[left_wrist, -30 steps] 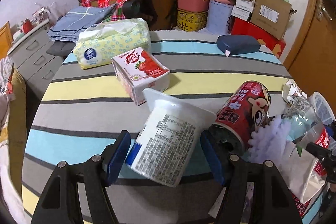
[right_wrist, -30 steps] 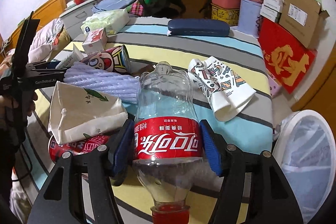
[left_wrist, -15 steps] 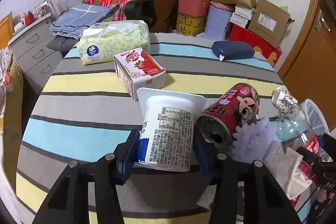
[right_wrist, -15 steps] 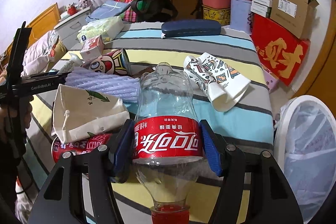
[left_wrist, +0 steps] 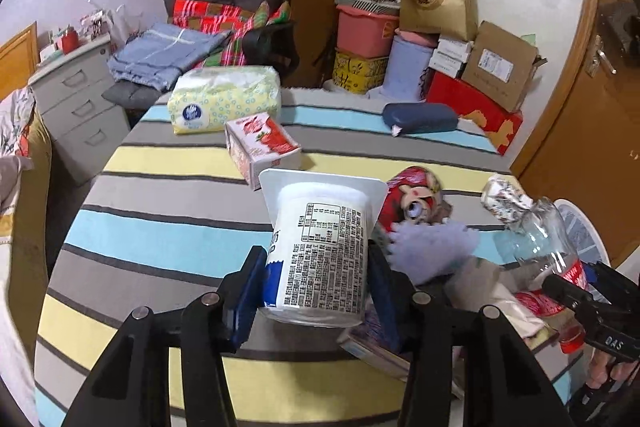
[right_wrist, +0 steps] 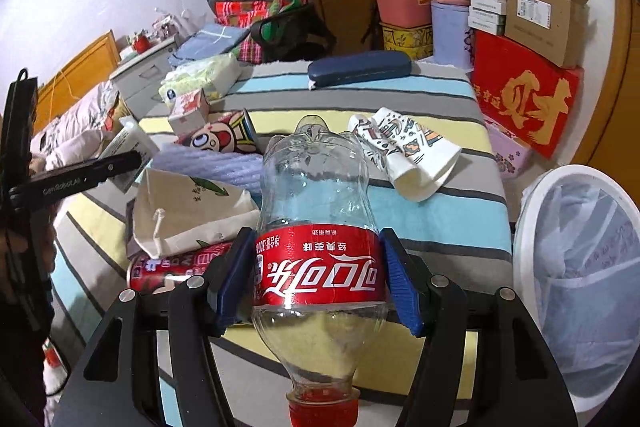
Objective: Collect trash
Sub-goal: 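Carry the bottle and yogurt cup in both tools over the trash bin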
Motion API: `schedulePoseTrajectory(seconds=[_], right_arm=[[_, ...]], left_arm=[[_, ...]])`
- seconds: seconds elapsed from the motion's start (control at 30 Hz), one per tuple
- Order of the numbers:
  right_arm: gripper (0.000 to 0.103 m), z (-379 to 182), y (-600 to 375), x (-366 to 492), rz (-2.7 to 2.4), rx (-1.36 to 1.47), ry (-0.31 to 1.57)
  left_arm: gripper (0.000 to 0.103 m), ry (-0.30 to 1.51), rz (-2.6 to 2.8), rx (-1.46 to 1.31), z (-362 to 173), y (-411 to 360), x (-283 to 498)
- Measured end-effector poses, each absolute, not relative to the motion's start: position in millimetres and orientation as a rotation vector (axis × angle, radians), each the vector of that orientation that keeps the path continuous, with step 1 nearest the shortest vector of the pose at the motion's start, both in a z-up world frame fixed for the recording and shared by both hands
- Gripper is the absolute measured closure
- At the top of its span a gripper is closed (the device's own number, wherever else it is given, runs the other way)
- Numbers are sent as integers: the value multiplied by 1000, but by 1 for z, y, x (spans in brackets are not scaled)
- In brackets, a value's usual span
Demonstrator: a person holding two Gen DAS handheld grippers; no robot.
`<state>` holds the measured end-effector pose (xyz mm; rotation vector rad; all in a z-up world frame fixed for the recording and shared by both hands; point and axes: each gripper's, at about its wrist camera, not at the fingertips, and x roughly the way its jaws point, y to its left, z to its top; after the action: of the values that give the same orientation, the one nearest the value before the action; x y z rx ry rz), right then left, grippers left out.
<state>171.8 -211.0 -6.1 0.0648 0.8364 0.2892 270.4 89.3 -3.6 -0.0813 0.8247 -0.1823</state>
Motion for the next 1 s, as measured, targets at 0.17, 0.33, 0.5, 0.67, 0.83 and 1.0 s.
schedulePoseTrajectory(seconds=[0.17, 0.33, 0.5, 0.67, 0.83, 1.0], right_arm=[[39, 1, -216, 164, 283, 85, 806], [39, 9, -226, 156, 260, 110, 775], [39, 17, -242, 149, 225, 133, 744], [39, 24, -259, 140, 184, 152, 719], [39, 27, -284, 132, 131, 173, 704], [39, 28, -309, 124, 64, 183, 698]], left_arm=[[53, 783, -215, -88, 15, 76, 253], [53, 739, -255, -68, 35, 53, 238], [53, 706, -306, -55, 51, 26, 226], [53, 687, -365, -35, 60, -9, 215], [53, 683, -431, -29, 64, -47, 208], [53, 694, -500, -20, 63, -90, 205]])
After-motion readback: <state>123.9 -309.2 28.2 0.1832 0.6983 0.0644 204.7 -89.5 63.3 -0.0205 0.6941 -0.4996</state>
